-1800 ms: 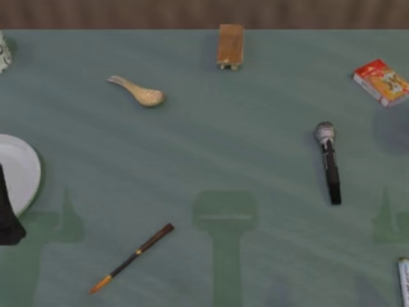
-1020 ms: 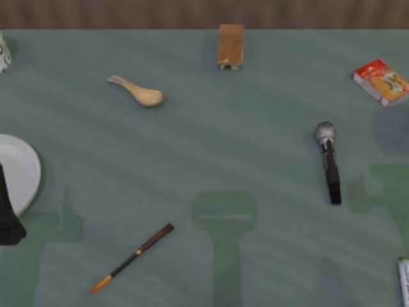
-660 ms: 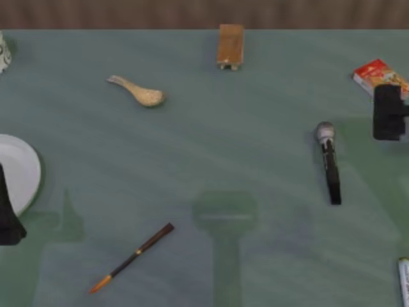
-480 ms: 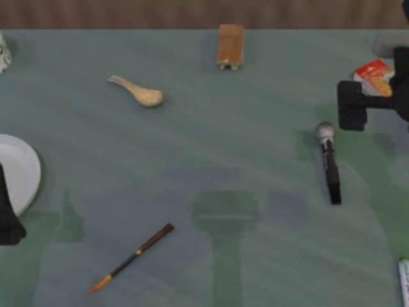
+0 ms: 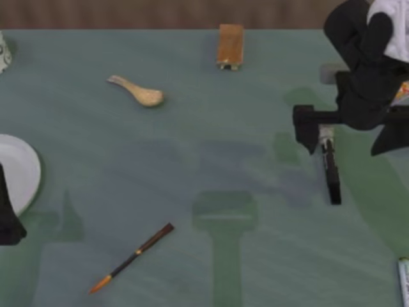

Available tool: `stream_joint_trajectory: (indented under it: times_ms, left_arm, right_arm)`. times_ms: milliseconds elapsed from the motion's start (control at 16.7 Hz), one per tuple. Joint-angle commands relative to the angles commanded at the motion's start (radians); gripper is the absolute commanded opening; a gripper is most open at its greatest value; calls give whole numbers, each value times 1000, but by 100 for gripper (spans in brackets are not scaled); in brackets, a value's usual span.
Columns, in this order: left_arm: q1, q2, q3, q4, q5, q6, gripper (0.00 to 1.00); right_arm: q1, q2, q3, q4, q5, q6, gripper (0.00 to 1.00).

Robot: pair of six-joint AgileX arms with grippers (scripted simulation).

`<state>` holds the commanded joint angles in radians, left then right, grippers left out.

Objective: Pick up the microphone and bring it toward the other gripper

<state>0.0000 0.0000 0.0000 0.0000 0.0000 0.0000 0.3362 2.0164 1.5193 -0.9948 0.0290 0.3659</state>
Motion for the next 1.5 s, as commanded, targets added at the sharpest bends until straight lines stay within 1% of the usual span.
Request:
stream_joint_trajectory:
  times_ms: [420,540,840,960,1200,1500]
  left_arm:
    - [0,0,0,0,0,0,100]
    - [0,0,0,0,0,0,100]
    - [0,0,0,0,0,0,100]
    - [0,0,0,0,0,0,100]
    - [0,0,0,0,0,0,100]
    - [0,0,0,0,0,0,100]
  right_arm:
    - [-3,16,-7,13,0,-1,100]
    - [-3,48,-33,70,1,-2,100]
    - [-4,163,-122,286,2,-2,100]
    - [-4,188,-139,319,2,-2,100]
    - [-4,189,-140,321,2,-2,100]
    - [-4,189,-140,321,2,-2,62]
